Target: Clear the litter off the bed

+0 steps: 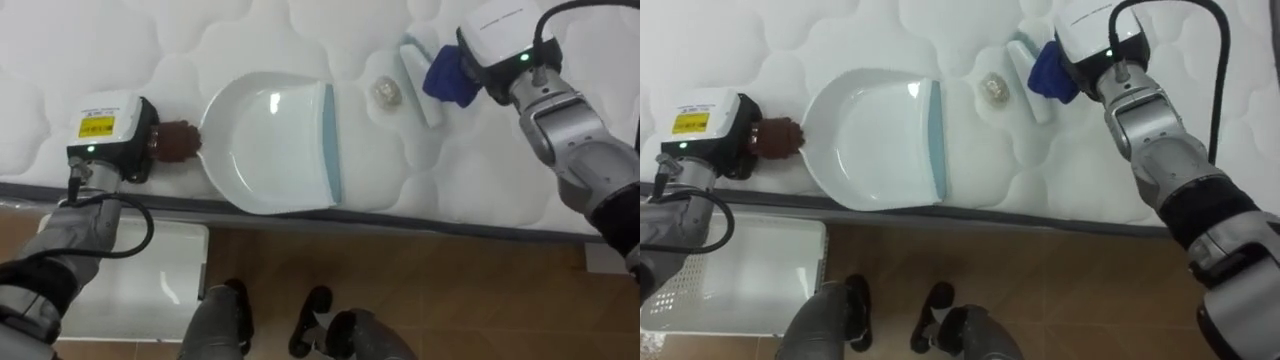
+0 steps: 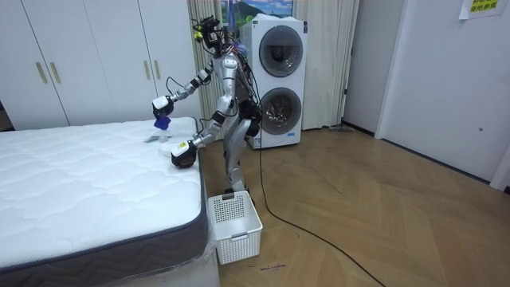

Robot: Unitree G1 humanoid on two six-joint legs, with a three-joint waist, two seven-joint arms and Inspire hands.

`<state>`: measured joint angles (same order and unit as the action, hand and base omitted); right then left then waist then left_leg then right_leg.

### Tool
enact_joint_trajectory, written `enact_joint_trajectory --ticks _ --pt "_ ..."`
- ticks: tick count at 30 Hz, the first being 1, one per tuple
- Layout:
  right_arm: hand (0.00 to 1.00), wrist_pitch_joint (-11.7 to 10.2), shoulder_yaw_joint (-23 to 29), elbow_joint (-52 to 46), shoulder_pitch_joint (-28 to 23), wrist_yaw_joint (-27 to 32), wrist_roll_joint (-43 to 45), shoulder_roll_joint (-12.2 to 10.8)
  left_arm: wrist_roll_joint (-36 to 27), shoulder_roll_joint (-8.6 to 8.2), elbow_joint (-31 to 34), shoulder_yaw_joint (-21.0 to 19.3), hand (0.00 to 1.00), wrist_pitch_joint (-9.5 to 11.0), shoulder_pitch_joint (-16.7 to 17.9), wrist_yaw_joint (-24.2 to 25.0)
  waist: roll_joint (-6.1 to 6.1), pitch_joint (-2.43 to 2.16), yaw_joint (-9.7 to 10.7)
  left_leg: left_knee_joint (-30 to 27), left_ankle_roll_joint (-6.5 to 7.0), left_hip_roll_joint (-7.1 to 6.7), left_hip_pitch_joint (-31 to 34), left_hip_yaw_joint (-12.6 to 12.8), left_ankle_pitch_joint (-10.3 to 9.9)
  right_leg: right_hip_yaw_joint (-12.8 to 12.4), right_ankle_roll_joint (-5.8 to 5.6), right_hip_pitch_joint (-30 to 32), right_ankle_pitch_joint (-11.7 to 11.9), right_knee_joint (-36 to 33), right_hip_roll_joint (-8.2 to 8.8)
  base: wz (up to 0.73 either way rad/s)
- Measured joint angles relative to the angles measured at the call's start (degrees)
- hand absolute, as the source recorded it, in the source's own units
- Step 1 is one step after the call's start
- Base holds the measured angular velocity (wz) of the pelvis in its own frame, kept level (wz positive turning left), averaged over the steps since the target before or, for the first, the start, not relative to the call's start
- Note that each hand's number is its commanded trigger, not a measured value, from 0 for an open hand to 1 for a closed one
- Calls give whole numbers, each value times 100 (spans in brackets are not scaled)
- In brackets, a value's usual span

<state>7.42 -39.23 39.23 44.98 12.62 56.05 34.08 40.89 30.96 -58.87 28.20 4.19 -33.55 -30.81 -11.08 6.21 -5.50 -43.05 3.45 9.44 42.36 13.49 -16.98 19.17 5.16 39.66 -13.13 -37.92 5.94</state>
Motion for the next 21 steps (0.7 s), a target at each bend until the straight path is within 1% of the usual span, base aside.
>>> enact_joint_trajectory --ticks 3,5,6,9,10,11,13,16,21 --pt "100 9 17 -137 -7 -118 -251 -9 90 -1 -13 -2 100 -4 -1 -25 18 -3 -17 -8 -3 7 0 -5 -2 1 6 -3 3 2 -10 0" --pt "100 7 38 -309 -76 -200 -494 -39 151 -17 -62 -1 100 -4 4 -25 80 -7 -17 -20 -4 11 -36 -32 -1 39 10 -67 6 14 -14 2" --pt "100 5 52 -366 -108 -218 -541 -47 175 -17 -71 0 100 -4 9 -25 91 -9 -18 -16 -5 9 -52 -34 -1 42 10 -85 6 14 -12 4" --pt "100 -52 54 -641 -184 -357 -919 -56 260 -16 -143 0 100 -28 11 -26 171 -24 -25 40 -8 -17 -106 -32 -3 43 9 -121 6 44 0 -1" --pt "100 -102 54 -701 -187 -405 -1064 -67 260 -16 -155 0 100 -70 11 -26 186 -26 -38 47 -21 -20 -110 -32 5 43 10 -119 5 52 1 -7" --pt "100 -170 53 -724 -194 -417 -1208 -70 261 -16 -162 0 100 -98 9 -31 188 -27 -59 53 -32 -17 -113 -29 12 62 16 -119 6 61 3 -6" --pt "100 -191 53 -826 -216 -490 -1413 -71 261 -16 -244 0 100 -101 8 -113 188 -27 -66 54 -46 -11 -113 -28 22 89 33 -120 8 59 8 -2" --pt "100 -299 48 -864 -223 -570 -1671 -86 260 -16 -329 3 100 -104 9 -219 188 -27 -72 52 -60 -8 -113 -28 32 102 54 -120 -2 33 14 0" --pt "100 -374 49 -871 -223 -642 -1966 -96 260 -16 -364 2 100 -125 8 -248 188 -27 -80 41 -64 -8 -113 -28 34 102 64 -119 -9 14 13 0"
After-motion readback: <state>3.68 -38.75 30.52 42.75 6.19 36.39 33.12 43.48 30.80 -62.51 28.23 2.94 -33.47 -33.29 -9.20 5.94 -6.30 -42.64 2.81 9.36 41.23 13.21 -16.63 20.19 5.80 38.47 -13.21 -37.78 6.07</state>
